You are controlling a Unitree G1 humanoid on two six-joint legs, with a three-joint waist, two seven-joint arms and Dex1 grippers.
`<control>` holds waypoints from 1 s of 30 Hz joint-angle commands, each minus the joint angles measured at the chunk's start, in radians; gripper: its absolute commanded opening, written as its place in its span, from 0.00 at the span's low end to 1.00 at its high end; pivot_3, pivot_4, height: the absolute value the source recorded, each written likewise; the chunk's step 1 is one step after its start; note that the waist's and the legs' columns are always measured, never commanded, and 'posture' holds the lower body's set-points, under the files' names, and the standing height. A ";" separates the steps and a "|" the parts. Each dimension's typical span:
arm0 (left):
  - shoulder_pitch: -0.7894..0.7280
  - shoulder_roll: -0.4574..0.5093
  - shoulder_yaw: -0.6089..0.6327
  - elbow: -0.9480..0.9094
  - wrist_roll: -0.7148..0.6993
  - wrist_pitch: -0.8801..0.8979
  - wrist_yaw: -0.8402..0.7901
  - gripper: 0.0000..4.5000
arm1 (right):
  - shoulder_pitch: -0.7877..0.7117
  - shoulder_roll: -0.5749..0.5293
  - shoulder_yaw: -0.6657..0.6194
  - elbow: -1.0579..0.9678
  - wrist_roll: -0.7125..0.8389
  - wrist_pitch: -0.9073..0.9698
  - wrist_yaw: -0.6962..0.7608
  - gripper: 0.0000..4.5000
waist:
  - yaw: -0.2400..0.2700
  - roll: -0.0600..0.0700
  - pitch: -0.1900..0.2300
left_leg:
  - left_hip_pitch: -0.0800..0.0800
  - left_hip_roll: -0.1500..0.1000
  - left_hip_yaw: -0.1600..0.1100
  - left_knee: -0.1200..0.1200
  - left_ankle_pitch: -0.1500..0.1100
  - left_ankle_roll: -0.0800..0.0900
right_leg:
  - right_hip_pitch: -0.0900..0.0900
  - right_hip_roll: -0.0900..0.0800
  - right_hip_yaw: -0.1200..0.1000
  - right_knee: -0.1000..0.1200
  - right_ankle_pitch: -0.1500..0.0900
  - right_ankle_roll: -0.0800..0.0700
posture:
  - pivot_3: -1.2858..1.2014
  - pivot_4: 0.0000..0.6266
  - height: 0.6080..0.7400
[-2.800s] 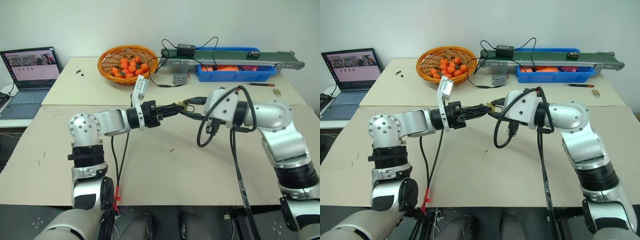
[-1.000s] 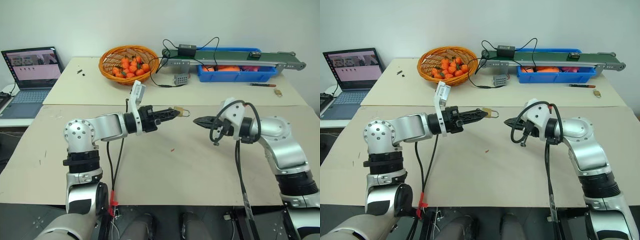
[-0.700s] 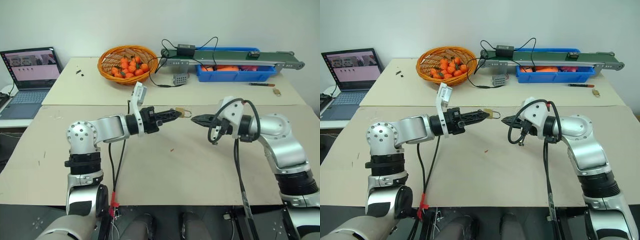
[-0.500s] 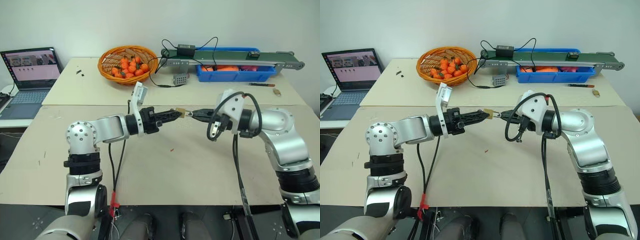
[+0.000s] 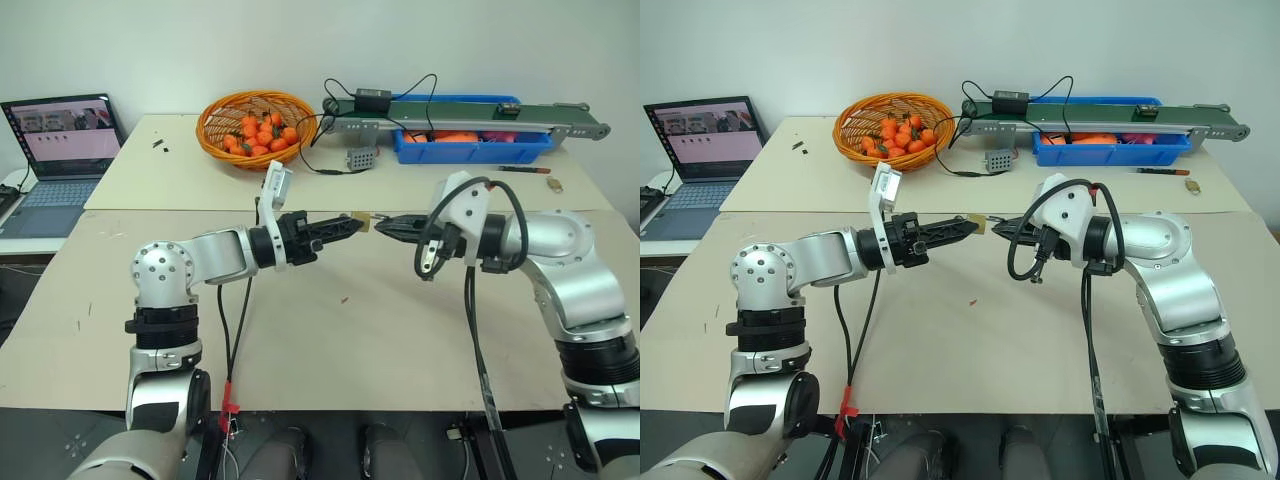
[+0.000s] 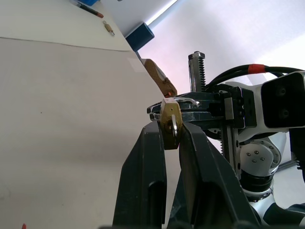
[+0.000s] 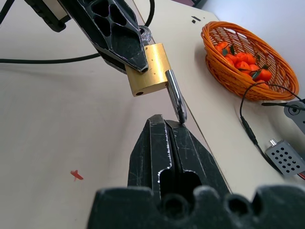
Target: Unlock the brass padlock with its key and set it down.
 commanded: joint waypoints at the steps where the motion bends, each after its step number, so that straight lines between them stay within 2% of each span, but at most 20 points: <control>1: -0.004 0.008 -0.001 -0.021 -0.001 -0.018 -0.018 0.01 | -0.036 -0.036 -0.062 -0.055 0.057 0.035 0.016 0.01 | 0.000 0.000 0.000 | 0.000 0.000 0.000 0.000 0.000 0.000 | 0.000 0.000 0.000 0.000 0.000 0.000 | 0.52 0.24 1.00; 10: -0.012 0.005 -0.006 -0.021 0.007 -0.017 -0.027 0.01 | -0.057 -0.080 -0.080 -0.041 0.075 0.042 0.020 0.01 | 0.000 0.000 0.000 | 0.000 0.000 0.000 0.000 0.000 0.000 | 0.000 0.000 0.000 0.000 0.000 0.000 | 0.52 0.24 1.00; 30: -0.004 0.002 -0.006 -0.029 0.001 -0.019 -0.015 0.01 | -0.066 -0.060 -0.054 -0.015 0.047 0.011 -0.004 0.01 | 0.000 0.000 0.000 | 0.000 0.000 0.000 0.000 0.000 0.000 | 0.000 0.000 0.000 0.000 0.000 0.000 | 0.52 0.24 1.00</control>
